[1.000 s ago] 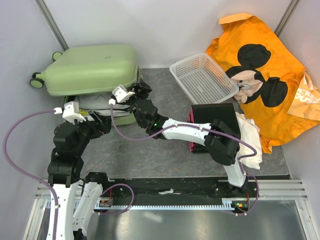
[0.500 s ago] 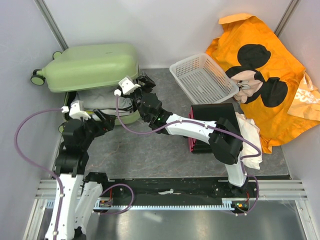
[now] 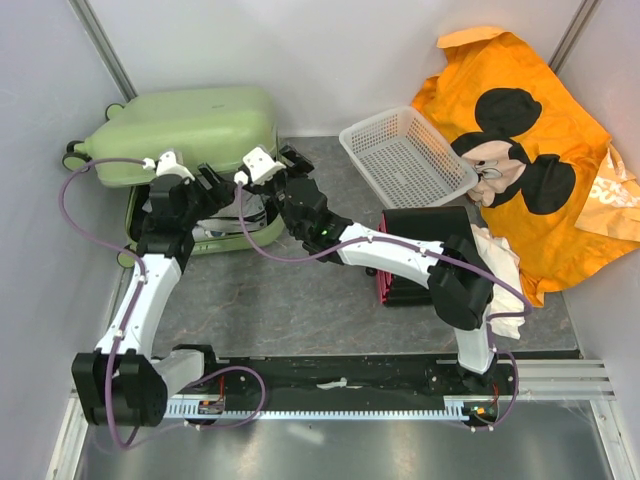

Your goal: Open, take out, and arrange the luggage

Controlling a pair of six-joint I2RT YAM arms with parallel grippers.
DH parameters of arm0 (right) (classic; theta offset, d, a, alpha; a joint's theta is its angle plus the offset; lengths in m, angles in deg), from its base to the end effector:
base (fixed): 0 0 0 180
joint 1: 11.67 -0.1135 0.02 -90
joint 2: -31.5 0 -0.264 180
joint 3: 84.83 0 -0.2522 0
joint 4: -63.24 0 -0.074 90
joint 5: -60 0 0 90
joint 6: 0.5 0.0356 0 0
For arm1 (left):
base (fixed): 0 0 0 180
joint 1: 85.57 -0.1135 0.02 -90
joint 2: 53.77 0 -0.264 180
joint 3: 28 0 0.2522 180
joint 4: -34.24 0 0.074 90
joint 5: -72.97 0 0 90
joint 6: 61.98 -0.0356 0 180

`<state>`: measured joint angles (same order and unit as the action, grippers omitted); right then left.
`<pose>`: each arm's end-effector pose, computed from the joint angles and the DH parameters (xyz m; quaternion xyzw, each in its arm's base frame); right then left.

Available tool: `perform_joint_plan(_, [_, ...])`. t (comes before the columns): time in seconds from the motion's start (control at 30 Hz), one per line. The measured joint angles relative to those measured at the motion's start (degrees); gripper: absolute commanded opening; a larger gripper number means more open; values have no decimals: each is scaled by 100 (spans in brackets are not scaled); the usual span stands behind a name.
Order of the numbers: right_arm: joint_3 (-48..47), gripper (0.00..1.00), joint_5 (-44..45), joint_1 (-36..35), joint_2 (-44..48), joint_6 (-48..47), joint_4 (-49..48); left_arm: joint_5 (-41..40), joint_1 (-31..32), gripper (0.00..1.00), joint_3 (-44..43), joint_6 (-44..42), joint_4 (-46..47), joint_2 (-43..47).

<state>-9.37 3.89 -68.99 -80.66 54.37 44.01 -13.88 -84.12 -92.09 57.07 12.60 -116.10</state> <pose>0.2710 0.3857 0.3454 -0.2802 0.5813 -0.0381 0.7629 0.2524 -0.0083 0.3178 -0.1798 0.7984 -0.1727 0.5481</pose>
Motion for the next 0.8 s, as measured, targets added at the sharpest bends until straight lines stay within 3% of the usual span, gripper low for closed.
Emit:
perform_joint_plan(0.27, [-55, 82, -107, 179, 166, 166, 48, -299, -61, 85, -743, -800, 52, -546])
perform_joint_plan(0.43, [-35, 95, -127, 334, 570, 420, 90, -289, -63, 86, -1228, -1196, 74, -946])
perform_joint_plan(0.63, [1095, 90, -787, 308, 1596, 1274, -72, -280, -68, 86, -1731, -1360, 181, -1349])
perform_joint_plan(0.8, [1141, 84, -1436, 295, 1370, 1998, -24, -262, -74, 86, -2153, -1379, 310, -1611])
